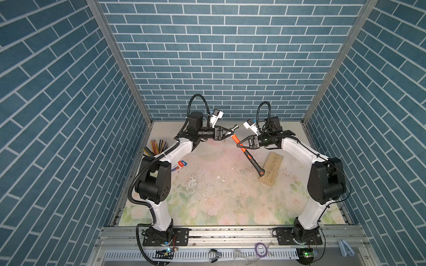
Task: Use a claw hammer to pull out a nail
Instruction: Pick up the hammer at the center of the board.
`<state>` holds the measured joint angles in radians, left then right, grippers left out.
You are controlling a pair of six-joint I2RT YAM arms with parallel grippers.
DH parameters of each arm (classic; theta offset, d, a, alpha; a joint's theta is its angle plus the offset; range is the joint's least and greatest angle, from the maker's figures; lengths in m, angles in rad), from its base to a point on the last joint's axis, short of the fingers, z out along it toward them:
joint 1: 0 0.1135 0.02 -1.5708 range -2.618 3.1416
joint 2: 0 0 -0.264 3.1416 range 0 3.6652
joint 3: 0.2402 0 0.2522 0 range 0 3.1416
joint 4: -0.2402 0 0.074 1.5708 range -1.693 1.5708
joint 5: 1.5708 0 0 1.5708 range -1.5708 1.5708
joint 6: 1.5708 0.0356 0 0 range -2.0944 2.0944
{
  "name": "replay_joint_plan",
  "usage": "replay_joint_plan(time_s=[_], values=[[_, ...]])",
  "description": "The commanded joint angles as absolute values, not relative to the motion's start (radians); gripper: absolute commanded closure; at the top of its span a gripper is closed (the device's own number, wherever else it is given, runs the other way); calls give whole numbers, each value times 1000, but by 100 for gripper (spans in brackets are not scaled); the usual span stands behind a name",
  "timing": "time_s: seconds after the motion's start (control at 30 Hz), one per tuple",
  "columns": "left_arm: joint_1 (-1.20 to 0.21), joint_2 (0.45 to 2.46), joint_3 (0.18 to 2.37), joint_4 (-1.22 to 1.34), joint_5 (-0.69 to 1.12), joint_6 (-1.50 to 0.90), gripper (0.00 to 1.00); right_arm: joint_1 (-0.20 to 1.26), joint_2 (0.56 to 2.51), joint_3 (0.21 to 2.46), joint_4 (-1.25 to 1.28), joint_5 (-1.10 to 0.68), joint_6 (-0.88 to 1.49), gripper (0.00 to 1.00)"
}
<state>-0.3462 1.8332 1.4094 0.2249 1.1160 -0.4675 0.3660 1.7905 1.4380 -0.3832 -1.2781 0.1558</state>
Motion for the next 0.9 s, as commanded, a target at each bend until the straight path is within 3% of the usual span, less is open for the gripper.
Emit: replay_joint_plan(time_s=[0.0, 0.17, 0.3, 0.4, 0.63, 0.73, 0.87], values=[[-359, 1856, 1443, 225, 1133, -476, 59, 377, 1782, 1498, -363, -1368, 66, 100], [-378, 1852, 1457, 201, 1133, -468, 75, 382, 1789, 1512, -364, -1373, 66, 100], [-386, 1847, 1462, 178, 1127, -455, 79, 381, 1789, 1513, -356, -1370, 67, 100], [-387, 1839, 1454, 186, 1124, -467, 91, 379, 1787, 1507, -338, -1365, 77, 100], [-393, 1809, 1431, 232, 1068, -547, 100, 374, 1795, 1481, -237, -1348, 156, 96], [-392, 1798, 1413, 266, 1038, -595, 100, 361, 1794, 1452, -128, -1311, 251, 90], [-393, 1784, 1393, 294, 998, -639, 100, 320, 1790, 1371, 136, -1279, 479, 67]])
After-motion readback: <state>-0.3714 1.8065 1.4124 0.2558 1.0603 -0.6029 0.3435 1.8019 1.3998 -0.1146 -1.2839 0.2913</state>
